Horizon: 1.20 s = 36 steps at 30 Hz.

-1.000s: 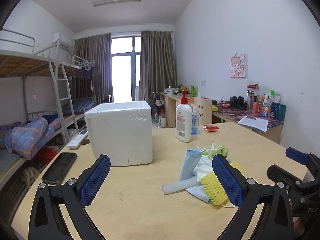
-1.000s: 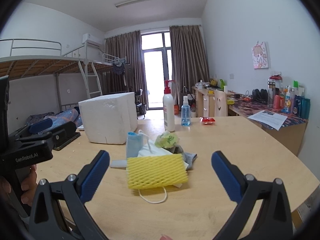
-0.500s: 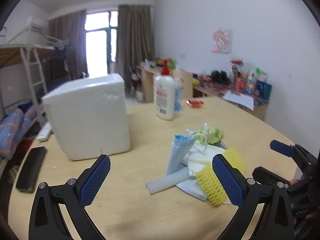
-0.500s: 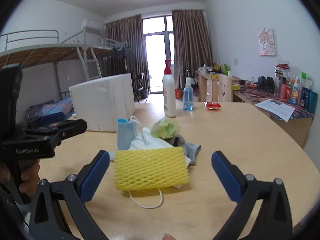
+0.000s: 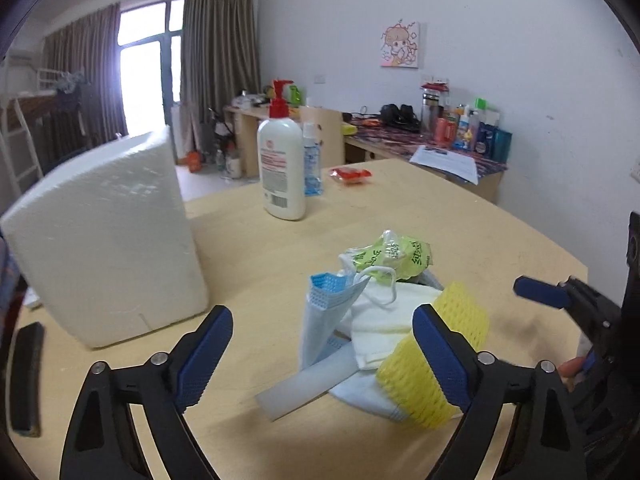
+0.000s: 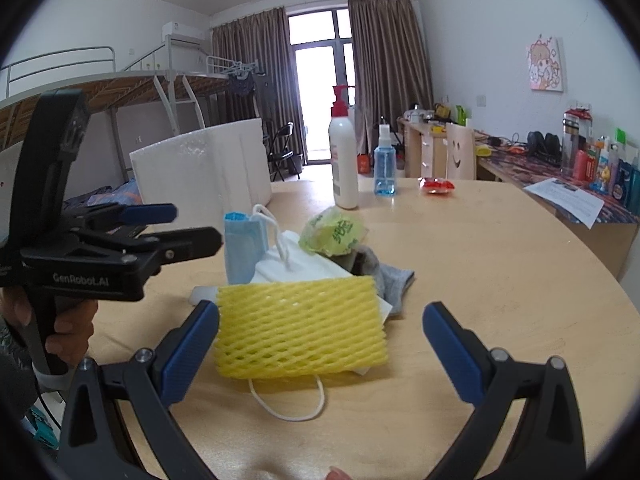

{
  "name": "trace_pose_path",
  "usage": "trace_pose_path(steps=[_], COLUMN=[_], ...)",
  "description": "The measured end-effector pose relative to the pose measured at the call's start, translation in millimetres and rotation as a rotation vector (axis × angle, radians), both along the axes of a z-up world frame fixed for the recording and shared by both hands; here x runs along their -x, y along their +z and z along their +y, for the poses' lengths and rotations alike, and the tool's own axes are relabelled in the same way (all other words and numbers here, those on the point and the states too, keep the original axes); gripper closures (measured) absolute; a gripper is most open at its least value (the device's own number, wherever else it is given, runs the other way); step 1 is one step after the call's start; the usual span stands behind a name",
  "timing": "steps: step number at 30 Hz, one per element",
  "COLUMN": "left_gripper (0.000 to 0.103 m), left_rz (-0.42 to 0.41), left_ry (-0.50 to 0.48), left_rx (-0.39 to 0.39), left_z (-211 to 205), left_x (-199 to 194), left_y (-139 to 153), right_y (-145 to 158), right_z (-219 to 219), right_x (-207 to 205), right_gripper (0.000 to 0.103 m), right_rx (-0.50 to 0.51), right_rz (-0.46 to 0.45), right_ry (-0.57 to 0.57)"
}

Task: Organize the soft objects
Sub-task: 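Move the right tool to the yellow foam net while the left tool reaches the blue mask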

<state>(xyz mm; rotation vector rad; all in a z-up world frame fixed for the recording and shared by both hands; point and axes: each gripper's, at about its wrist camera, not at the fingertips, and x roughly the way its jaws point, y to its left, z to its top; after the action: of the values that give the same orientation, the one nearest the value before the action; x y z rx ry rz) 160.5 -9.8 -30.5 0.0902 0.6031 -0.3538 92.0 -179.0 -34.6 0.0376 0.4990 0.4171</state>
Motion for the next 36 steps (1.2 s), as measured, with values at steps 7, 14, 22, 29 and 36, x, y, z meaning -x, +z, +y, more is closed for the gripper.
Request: trace_pose_path(steps=[7, 14, 22, 29, 36], left_gripper=[0.045, 0.073, 0.093, 0.093, 0.093], left_rz=[0.084, 0.11, 0.116, 0.093, 0.086], left_ry=[-0.023, -0.068, -0.078, -0.087, -0.084], left_rx=[0.0, 0.011, 0.047, 0.038, 0.041], left_z=[-7.3, -9.8, -4.0, -4.7, -4.1], left_x=[-25.8, -32.8, -33.5, -24.4, -22.8], left_y=[-16.3, -26.6, -29.7, -31.8, -31.9], right_y=[-5.3, -9.8, -10.3, -12.6, -15.5], right_z=[3.0, 6.0, 14.8, 16.3, 13.8], right_x=[-6.1, -14.5, -18.2, -19.1, -16.7], right_gripper=[0.0, 0.0, 0.0, 0.016, 0.053], right_rx=[-0.003, -0.002, 0.022, 0.016, 0.009], right_rz=[0.028, 0.06, 0.095, 0.116, 0.164], right_ry=[0.017, 0.03, 0.057, 0.064, 0.06])
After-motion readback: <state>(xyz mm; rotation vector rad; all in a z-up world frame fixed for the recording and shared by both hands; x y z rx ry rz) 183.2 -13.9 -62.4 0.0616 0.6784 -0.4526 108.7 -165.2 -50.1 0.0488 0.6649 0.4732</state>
